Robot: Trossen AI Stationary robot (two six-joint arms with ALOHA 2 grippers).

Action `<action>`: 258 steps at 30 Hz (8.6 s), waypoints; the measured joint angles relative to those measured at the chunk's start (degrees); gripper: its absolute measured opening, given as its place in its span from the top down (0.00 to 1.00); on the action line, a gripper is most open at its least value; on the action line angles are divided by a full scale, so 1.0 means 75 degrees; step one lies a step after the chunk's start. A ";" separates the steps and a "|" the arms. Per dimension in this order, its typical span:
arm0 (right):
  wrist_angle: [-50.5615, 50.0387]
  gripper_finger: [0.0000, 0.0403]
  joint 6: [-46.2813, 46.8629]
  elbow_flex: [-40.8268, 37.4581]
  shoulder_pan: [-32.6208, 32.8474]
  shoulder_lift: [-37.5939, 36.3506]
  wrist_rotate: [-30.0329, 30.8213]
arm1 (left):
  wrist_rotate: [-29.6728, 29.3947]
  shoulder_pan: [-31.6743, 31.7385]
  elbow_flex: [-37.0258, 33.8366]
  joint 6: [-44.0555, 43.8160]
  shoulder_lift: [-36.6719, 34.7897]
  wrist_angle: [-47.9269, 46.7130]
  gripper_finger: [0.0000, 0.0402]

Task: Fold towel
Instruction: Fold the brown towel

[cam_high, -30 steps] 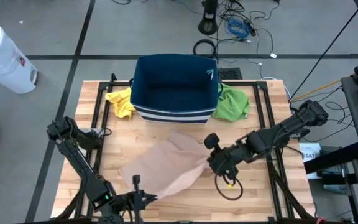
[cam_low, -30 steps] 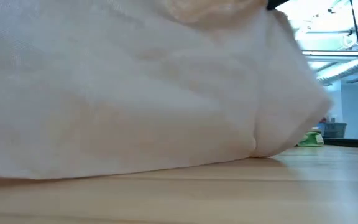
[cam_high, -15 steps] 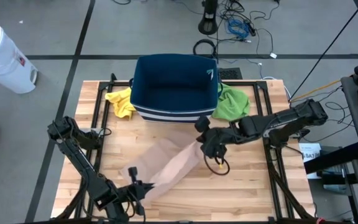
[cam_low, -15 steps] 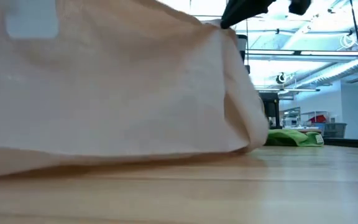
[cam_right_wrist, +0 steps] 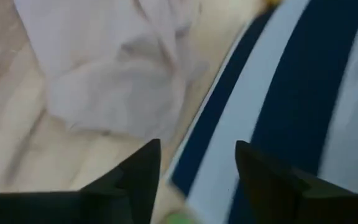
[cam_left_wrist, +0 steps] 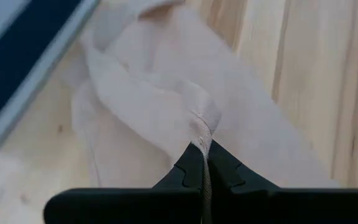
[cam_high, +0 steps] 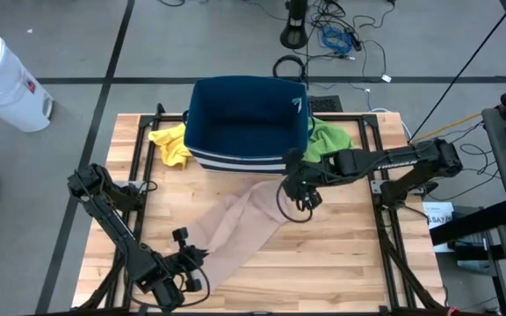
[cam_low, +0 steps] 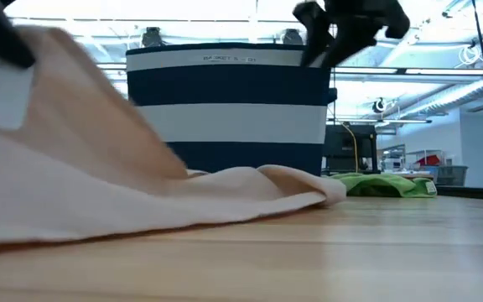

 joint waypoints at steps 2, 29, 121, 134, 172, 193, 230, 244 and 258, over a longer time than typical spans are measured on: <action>-0.0083 0.47 0.0710 -0.0233 -0.0096 -0.0003 -0.0391 | 0.0211 0.0000 -0.0029 -0.0426 0.0000 -0.0246 0.99; 0.5813 0.51 0.4010 -0.4911 0.0326 0.0017 -0.2641 | 0.0547 0.0432 -0.0119 -0.0446 0.0003 0.0206 0.47; 0.6832 1.00 0.3744 -0.5363 0.0224 0.0079 -0.1891 | 0.3535 0.2867 -0.0192 0.4181 0.1985 0.4269 0.58; 0.4725 1.00 0.3511 -0.5357 -0.0274 -0.1370 -0.1720 | 0.3604 0.2843 -0.0195 0.4337 0.1988 0.4266 0.59; 0.4727 0.57 0.3532 -0.5360 0.1451 -0.1717 -0.1814 | 0.4034 0.2844 -0.0197 0.4755 0.1926 0.4108 0.59; 0.6122 0.75 0.2779 -0.5360 0.1517 -0.0540 -0.1714 | 0.3933 0.2821 -0.0207 0.4608 0.1626 0.3577 0.59; 0.7680 0.75 0.2225 -0.5357 0.0708 0.0162 -0.2583 | 0.4809 0.2693 -0.0204 0.5142 0.1309 0.4224 0.66; 0.8681 0.75 0.2206 -0.5360 0.0163 0.1490 -0.3221 | 0.4316 0.3708 -0.0201 0.5888 0.1378 0.4059 0.66; 0.6474 0.75 0.3863 -0.5373 0.0219 0.0660 -0.2722 | 0.4391 0.4497 -0.0198 0.7308 0.1378 0.4190 0.66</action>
